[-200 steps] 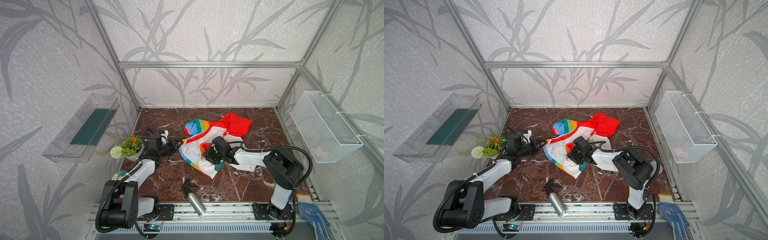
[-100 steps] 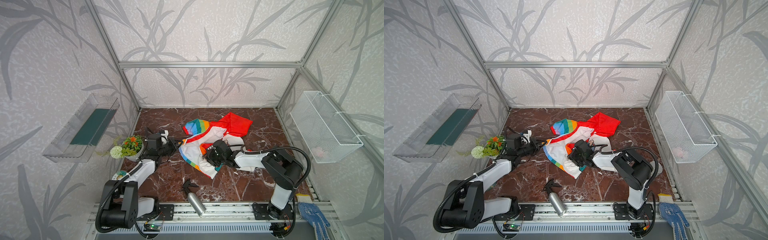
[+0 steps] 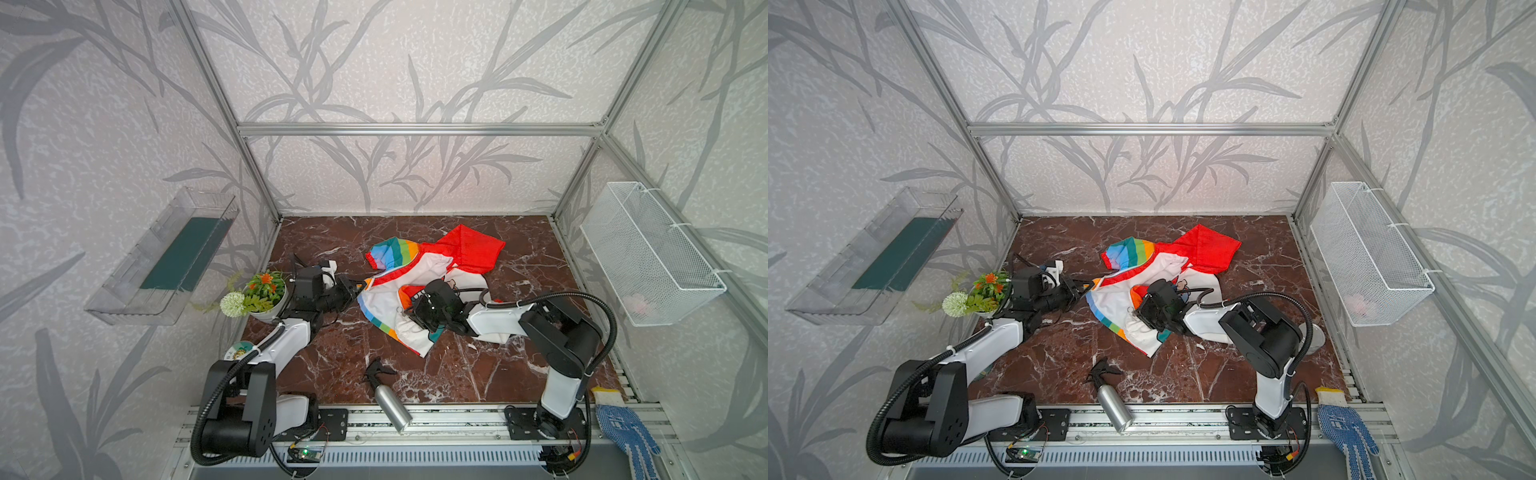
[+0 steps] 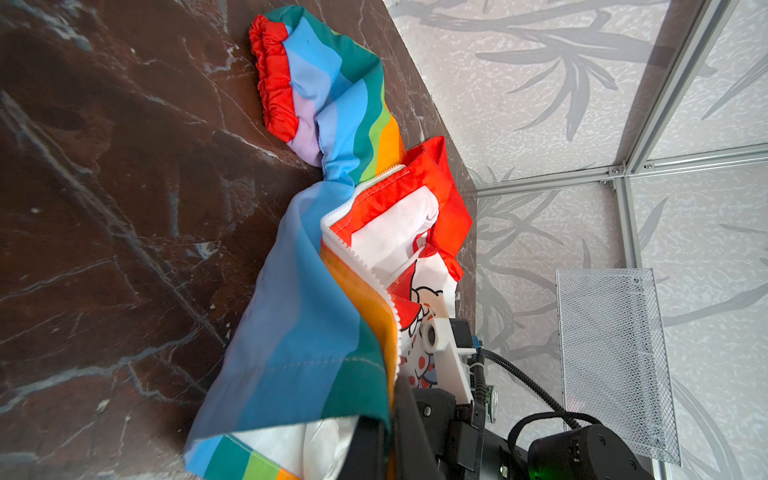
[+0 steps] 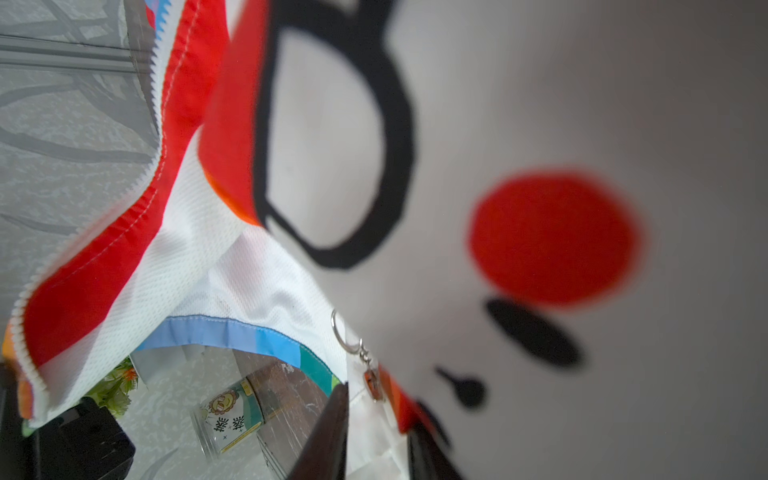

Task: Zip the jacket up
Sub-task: 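Grasp the pull ring with the right gripper and lift while the left lifts its edge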

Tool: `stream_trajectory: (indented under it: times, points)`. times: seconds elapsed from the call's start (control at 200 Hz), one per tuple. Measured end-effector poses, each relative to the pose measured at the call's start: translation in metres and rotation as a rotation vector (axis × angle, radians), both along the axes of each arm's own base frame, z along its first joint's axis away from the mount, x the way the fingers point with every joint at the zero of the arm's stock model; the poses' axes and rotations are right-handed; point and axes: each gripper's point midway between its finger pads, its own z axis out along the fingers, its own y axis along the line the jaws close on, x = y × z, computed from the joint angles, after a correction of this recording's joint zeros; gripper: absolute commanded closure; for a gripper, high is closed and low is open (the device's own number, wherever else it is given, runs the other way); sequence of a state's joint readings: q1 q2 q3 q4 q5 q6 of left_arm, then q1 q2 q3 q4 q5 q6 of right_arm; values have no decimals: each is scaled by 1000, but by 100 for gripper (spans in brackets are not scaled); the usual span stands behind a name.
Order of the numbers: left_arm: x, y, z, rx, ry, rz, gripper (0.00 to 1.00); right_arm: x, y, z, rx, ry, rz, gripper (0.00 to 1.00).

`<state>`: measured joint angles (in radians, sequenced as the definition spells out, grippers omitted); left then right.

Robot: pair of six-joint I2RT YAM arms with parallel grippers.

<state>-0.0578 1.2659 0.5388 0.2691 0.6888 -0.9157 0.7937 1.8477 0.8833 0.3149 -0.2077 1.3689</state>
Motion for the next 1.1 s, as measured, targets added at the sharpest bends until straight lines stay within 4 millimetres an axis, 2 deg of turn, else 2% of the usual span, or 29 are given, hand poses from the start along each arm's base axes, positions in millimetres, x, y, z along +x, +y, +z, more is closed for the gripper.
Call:
stream_trajectory:
  times: [0.27,0.445,0.6,0.65,0.85,0.92,0.985,1.045,1.1]
  points:
    - [0,0,0,0,0,1,100,3,6,-9,12,-1,8,74]
    - [0,0,-1,1,4,2,100,9,10,-7,37,-21,8,90]
    - [-1,0,-2,2,9,2,100,14,10,-2,48,-49,4,95]
    - [-1,0,-2,2,10,3,100,14,9,-2,52,-54,3,100]
    - [-2,0,2,-7,12,7,100,16,5,7,85,-92,-3,100]
    - [-2,0,12,-16,3,11,100,17,4,19,121,-124,-5,100]
    - [4,0,35,-25,-31,11,100,22,5,40,176,-170,-12,100]
    - [13,-1,67,-34,-90,13,100,32,6,74,252,-240,-26,100]
    - [22,-2,104,-41,-162,11,100,41,4,116,343,-328,-50,100]
